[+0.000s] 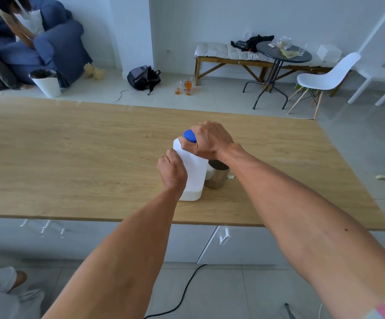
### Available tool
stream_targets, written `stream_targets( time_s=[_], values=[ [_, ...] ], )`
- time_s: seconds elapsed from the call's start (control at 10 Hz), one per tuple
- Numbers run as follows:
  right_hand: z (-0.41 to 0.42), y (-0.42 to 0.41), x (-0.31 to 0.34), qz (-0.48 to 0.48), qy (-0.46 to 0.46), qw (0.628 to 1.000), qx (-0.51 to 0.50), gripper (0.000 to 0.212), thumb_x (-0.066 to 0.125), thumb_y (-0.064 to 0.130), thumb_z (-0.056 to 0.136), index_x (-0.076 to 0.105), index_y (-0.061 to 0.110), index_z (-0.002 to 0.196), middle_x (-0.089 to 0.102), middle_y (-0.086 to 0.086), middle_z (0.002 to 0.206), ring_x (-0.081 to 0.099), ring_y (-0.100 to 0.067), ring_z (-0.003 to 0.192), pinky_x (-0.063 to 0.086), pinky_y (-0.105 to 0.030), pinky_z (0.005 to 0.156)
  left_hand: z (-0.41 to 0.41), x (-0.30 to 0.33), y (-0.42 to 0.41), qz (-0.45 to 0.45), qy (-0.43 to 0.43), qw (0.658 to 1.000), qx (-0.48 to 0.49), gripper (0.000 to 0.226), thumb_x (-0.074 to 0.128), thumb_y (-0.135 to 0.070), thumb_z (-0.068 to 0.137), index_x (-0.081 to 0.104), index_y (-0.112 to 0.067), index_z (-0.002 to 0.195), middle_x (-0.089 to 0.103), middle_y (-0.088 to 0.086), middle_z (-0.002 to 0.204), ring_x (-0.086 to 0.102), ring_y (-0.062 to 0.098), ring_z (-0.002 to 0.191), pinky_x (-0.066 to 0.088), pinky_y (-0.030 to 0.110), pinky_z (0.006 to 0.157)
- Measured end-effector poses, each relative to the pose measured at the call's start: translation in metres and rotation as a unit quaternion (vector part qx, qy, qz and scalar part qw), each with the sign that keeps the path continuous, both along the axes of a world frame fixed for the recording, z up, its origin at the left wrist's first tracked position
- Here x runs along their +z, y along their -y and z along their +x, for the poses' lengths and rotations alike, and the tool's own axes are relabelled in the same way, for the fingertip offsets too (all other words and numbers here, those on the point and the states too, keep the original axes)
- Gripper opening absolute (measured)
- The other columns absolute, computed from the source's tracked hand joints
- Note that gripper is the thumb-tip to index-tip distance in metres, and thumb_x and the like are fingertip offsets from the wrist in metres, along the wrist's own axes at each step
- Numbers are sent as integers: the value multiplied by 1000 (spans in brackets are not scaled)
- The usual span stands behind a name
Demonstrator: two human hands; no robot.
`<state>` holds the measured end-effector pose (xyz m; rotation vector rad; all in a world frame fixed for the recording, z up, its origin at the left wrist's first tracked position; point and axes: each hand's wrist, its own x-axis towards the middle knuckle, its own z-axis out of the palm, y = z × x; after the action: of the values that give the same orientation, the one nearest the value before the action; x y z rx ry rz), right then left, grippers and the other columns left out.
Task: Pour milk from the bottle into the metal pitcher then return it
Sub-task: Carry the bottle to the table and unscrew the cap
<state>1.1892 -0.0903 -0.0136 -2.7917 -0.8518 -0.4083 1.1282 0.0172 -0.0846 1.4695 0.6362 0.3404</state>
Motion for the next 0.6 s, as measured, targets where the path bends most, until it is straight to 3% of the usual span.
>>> stream_targets(
  time_s=[0.1, 0.2, 0.3, 0.4, 0.5, 0.6],
  values=[
    [-1, 7, -1, -3, 5, 998, 55, 41, 39, 55, 87, 41, 14, 85, 45, 0, 79, 43, -25, 63, 33, -32, 58, 0, -1, 2, 22, -3, 1000, 8, 38, 36, -7, 102, 32, -12, 65, 34, 2, 68, 29, 22, 73, 34, 31, 63],
    [-4, 10, 1, -19, 46, 992, 112, 35, 40, 42, 87, 51, 9, 94, 47, -6, 91, 46, -25, 72, 44, -38, 63, -3, -7, -1, 108, -13, 994, -26, 27, 34, -3, 106, 41, -13, 81, 38, 7, 77, 31, 23, 82, 28, 22, 58],
    [-7, 12, 7, -44, 70, 987, 135, 40, 41, 37, 84, 62, 11, 106, 49, -7, 100, 50, -24, 81, 49, -38, 67, -8, -6, -7, 37, -3, 999, 3, 15, 21, -16, 109, 36, -15, 104, 39, 8, 102, 33, 21, 93, 19, 21, 75],
    [-15, 11, 15, -37, 55, 995, 79, 53, 40, 56, 91, 57, 22, 128, 54, -3, 106, 55, -21, 82, 48, -33, 63, -8, -7, -9, 25, -6, 1000, -13, 17, 17, -21, 107, 33, -16, 106, 38, 8, 105, 33, 20, 95, 19, 21, 77],
    [-19, 3, 30, -38, 36, 996, -69, 80, 28, 90, 83, 55, 17, 99, 62, 0, 79, 55, -21, 60, 47, -34, 59, -7, -6, -4, -26, -1, 1000, 10, 14, 28, -14, 112, 37, -17, 102, 41, 8, 101, 33, 20, 94, 19, 18, 72],
    [-19, -3, 36, -85, 2, 992, -89, 73, 34, 87, 86, 46, 16, 70, 51, 2, 63, 45, -18, 53, 42, -35, 59, -4, -3, 3, 17, -4, 1000, -4, 35, 34, -11, 105, 41, -11, 71, 42, 3, 77, 38, 25, 85, 34, 40, 77]
  ],
)
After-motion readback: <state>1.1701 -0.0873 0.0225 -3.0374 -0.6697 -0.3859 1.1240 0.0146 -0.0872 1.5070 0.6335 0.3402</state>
